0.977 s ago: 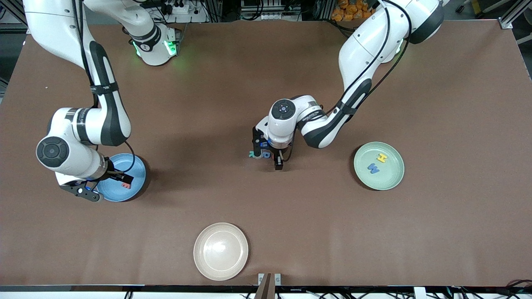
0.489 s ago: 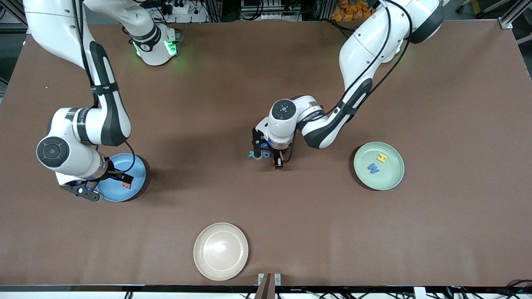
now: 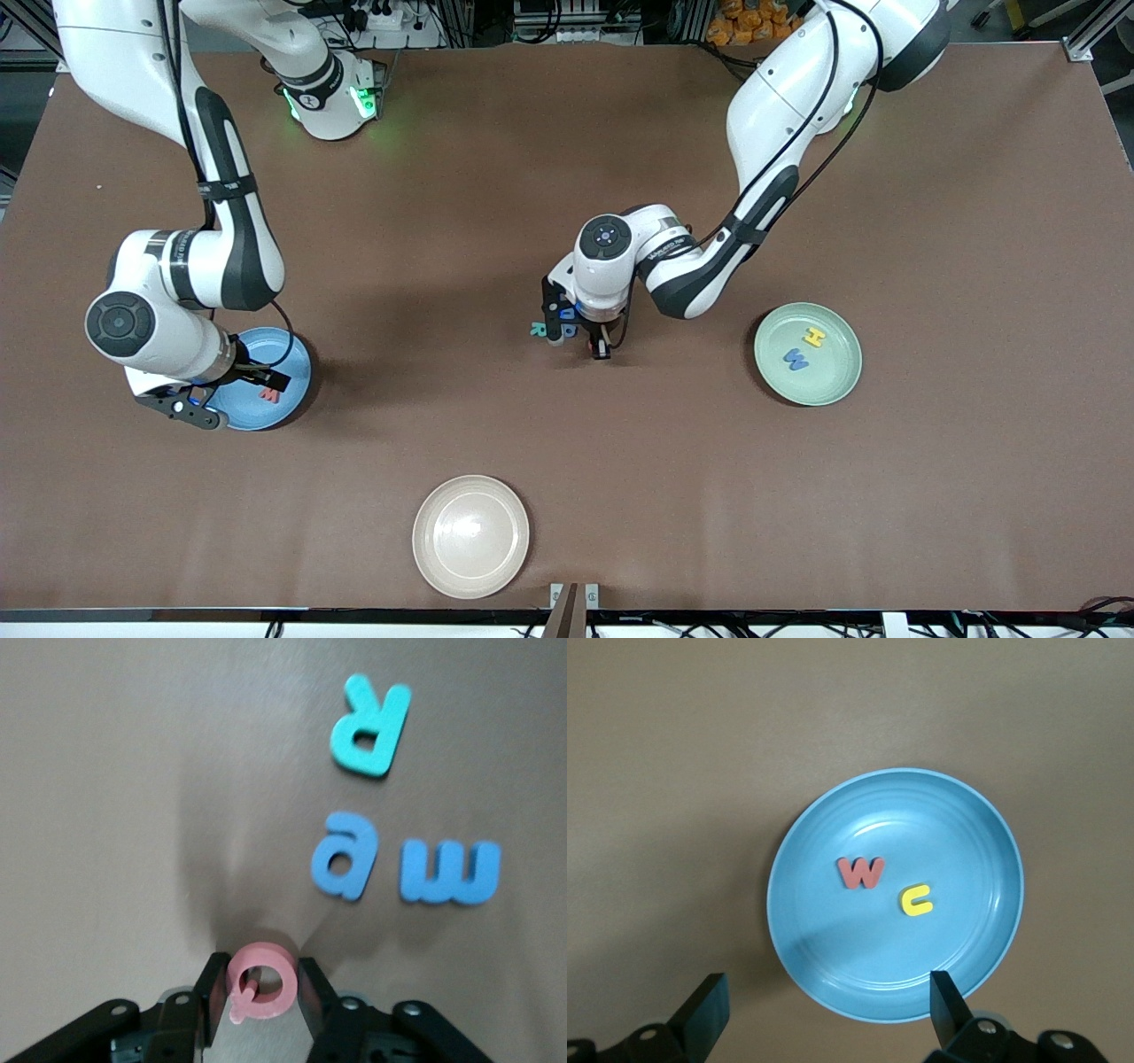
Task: Sort upper and lower case letters into plates
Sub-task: 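Carry the pink q with the left gripper over the green plate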
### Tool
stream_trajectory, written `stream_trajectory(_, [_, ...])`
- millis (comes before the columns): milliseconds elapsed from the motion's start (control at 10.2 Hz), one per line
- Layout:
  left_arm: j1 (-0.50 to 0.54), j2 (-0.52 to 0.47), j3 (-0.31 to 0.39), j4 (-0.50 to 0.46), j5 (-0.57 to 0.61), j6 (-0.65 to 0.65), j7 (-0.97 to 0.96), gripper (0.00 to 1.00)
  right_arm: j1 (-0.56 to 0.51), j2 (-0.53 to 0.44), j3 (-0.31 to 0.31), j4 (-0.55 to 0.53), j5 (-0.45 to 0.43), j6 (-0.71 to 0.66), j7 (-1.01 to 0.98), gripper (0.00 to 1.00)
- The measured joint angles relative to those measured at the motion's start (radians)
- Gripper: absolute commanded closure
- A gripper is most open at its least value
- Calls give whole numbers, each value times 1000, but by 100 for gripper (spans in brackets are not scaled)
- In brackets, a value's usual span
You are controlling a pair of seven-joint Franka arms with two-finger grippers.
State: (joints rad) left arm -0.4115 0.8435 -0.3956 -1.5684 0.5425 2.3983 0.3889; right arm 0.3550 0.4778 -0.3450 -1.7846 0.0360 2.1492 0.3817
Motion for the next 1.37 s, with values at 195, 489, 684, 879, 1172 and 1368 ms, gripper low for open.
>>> stream_trajectory(195, [26,-16,0,0,-10,-49,-1,83,14,0,10,1,0,1,-1,0])
stream_trajectory(489, [50,-50,-3,1,-21,-111,-1,83,82,-1,87,16,12,14,3,0])
stream_trajectory(684, [57,-76,-3,2,-24,-155,-1,83,161,-1,118,24,18,31,7,0])
stream_trajectory(879, [96,-111,-6,1,-24,-235,9,88,253,11,125,19,19,85,12,0])
stream_trajectory(1172, [248,-140,-23,-28,-59,-326,96,89,377,86,131,32,68,146,57,0])
stream_trajectory(1368, [399,-164,-45,-85,-69,-337,146,89,473,173,133,116,82,152,147,0])
